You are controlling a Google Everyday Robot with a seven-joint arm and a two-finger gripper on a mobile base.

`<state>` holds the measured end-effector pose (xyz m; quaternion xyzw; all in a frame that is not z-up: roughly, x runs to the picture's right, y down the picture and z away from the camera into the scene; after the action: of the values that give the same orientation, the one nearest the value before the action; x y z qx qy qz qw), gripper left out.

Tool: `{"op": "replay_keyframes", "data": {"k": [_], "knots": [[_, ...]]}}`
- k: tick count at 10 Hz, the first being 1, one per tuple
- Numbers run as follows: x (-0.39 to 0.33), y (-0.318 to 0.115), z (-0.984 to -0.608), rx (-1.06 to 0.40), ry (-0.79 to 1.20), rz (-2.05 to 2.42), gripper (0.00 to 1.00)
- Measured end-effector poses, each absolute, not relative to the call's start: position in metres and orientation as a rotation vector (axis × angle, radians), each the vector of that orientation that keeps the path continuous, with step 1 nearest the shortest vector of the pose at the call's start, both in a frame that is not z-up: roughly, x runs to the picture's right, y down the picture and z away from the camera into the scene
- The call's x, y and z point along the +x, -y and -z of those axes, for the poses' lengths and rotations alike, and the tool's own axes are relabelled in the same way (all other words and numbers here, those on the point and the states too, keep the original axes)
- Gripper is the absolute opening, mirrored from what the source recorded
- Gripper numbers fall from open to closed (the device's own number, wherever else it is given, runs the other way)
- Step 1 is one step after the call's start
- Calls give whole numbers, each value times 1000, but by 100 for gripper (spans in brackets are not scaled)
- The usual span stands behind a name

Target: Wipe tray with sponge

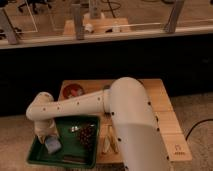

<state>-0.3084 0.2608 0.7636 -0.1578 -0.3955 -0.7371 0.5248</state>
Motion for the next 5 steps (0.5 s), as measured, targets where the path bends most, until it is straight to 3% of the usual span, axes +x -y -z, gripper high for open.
{"op": "replay_keyframes", "data": {"k": [5], "knots": [[-241,-256,-763,-384,898,1665,0]]}}
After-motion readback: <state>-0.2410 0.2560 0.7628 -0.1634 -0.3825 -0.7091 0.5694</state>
